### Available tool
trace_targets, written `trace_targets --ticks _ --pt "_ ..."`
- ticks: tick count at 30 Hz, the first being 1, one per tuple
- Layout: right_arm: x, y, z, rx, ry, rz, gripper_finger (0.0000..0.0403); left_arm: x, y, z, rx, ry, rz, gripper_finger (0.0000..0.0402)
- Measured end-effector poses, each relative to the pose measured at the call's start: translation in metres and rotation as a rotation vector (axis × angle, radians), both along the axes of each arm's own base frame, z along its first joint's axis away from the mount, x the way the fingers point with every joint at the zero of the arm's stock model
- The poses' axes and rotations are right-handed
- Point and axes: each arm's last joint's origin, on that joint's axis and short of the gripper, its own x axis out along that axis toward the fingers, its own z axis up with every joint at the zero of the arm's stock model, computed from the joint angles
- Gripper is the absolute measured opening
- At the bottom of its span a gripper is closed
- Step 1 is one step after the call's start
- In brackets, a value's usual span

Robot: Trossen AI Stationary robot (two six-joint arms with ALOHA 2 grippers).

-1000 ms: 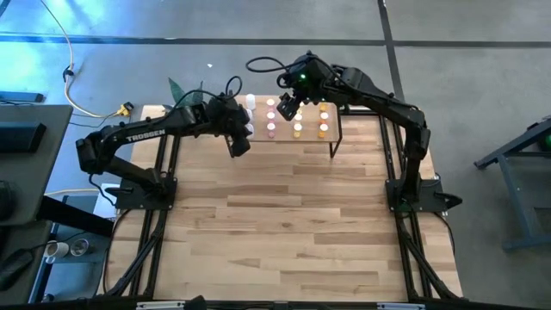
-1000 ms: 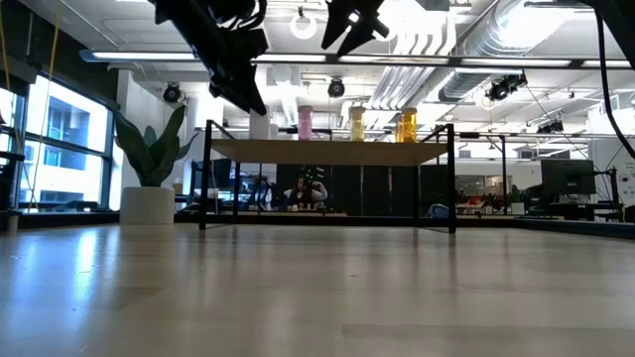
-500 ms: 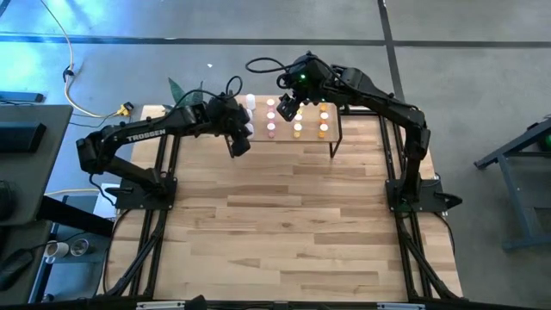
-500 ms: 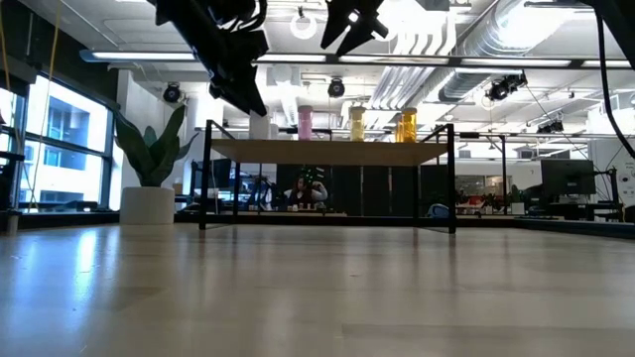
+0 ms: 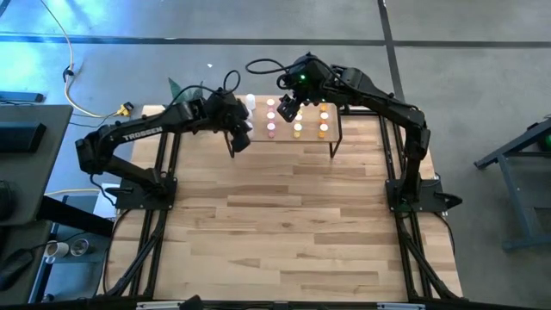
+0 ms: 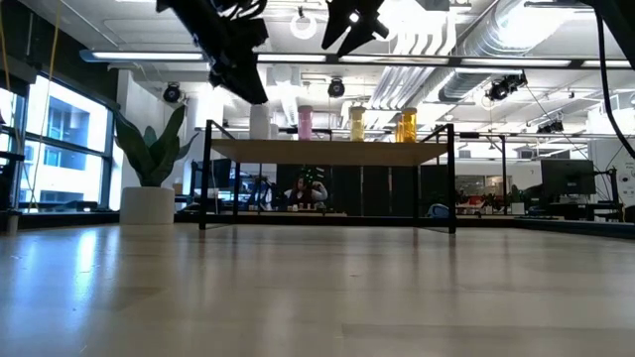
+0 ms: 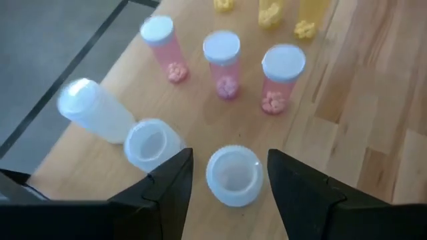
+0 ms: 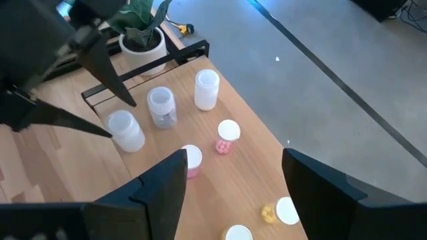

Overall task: Pick and place medicine bottles onto shelf by color
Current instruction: Return to Home Position

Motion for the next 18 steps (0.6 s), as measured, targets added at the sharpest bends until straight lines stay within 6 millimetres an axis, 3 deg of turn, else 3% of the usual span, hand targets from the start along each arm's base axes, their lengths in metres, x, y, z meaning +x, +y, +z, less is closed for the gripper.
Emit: trace_targets --ticks 8,14,18 --pt "-0.001 0.0 -0.001 0.004 0.008 -0.001 0.0236 -0.004 -0.003 0.032 0.0 0.001 -0.011 0.0184" --pt "-0.002 0.002 0.002 0.007 0.004 0.006 0.0236 -0.012 -0.007 0.075 0.054 -0.024 -0.035 0.0184" --pt "-0.003 0.004 0.009 0.025 -0.03 0.041 0.0236 -0.028 -0.019 0.098 0.087 -0.097 -0.055 0.0184"
